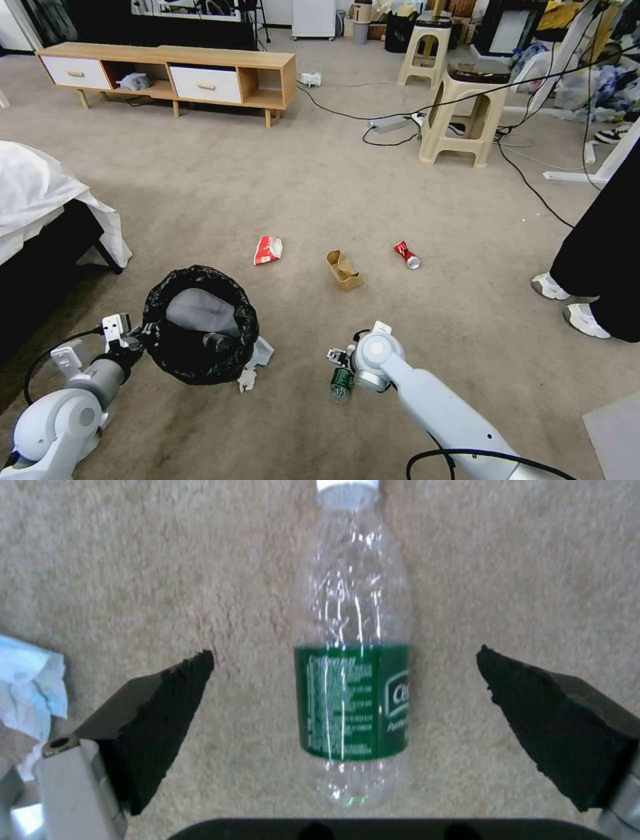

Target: Pick up the trash bin, then pick up the garbage from the floor and place it into the trash bin.

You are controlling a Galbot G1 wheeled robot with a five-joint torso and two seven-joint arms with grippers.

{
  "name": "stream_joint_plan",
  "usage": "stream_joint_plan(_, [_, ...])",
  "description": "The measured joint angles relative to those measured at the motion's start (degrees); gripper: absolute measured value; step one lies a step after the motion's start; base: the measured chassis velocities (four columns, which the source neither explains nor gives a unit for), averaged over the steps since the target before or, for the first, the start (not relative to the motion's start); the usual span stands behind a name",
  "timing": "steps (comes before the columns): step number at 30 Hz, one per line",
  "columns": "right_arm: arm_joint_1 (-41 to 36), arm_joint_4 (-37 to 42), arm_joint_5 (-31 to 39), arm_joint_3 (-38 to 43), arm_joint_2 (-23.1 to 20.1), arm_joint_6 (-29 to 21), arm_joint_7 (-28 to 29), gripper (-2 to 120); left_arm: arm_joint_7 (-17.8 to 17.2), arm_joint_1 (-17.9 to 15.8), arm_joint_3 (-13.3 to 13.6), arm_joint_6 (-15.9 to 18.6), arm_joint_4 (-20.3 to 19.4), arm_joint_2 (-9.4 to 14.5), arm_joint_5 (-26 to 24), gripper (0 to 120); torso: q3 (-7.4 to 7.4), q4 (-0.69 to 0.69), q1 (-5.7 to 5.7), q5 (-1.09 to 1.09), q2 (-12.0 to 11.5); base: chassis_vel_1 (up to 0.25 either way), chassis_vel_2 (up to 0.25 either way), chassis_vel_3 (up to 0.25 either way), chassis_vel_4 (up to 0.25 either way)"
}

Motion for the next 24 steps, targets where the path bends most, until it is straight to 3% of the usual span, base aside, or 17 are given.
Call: stream_joint_plan(24, [2.26, -11.37, -8.22, 0.51, 5.38, -0.58, -4.56, 100, -0.16, -0.22, 0.03, -0.09, 0.42, 0.05, -0.04, 1, 0.0, 0.0, 0.0, 0.0, 0.0, 0.0, 0.0, 0.0, 0.0])
